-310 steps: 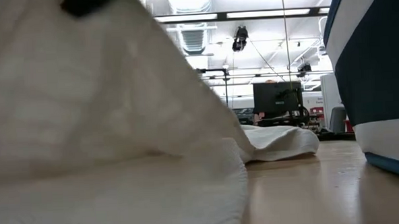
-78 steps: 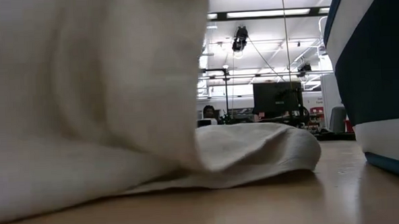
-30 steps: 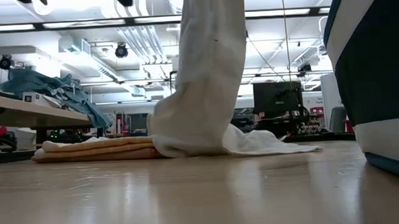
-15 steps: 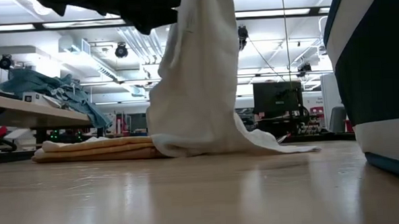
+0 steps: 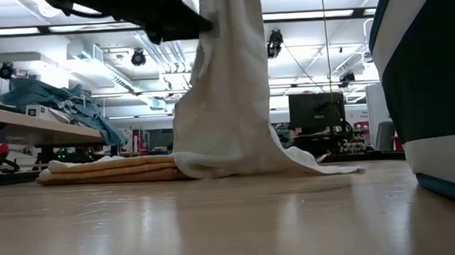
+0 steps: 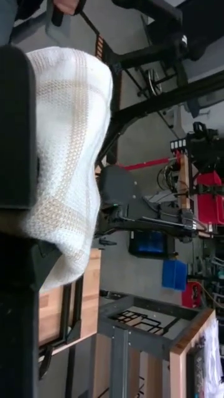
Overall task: Fold towel
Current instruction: Fold the white towel
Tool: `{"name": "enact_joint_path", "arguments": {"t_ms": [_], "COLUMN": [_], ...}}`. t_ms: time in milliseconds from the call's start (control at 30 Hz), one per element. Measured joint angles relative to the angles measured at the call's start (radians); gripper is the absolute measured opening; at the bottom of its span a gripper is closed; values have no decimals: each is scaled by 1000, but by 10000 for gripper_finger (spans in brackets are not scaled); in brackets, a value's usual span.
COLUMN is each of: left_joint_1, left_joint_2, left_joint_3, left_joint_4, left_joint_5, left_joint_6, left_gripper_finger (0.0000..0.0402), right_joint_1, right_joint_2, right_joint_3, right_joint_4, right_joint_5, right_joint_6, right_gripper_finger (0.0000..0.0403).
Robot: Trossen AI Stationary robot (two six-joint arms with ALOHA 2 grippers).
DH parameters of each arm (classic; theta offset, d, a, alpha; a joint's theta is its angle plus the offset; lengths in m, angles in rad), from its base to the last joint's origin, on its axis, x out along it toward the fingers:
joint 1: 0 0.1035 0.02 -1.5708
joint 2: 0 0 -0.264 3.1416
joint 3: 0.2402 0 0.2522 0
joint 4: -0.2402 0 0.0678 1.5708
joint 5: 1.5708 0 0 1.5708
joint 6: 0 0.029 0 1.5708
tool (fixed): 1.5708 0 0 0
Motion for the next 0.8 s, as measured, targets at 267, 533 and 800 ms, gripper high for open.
{"name": "enact_joint_path", "arguments": {"t_ms": [267, 533, 800], "left_joint_1": [-27, -41, -41], "left_joint_2": [-34, -167, -117], "left_joint_3": [0, 211, 612], "left_joint_4": [-9, -117, -143], "left_joint_5": [-389, -643, -701], "left_joint_6": [162, 584, 1051], "left_gripper_finger": [25, 3, 1], "right_joint_1": [0, -16, -16], "right_joint_2": [-2, -30, -11], "right_joint_3": [0, 113, 322], "right_joint_4": [-5, -85, -28], "right_joint_5": [0, 4, 27], "right_joint_6": [0, -52, 87], "right_gripper_finger": [0, 0, 0]}}
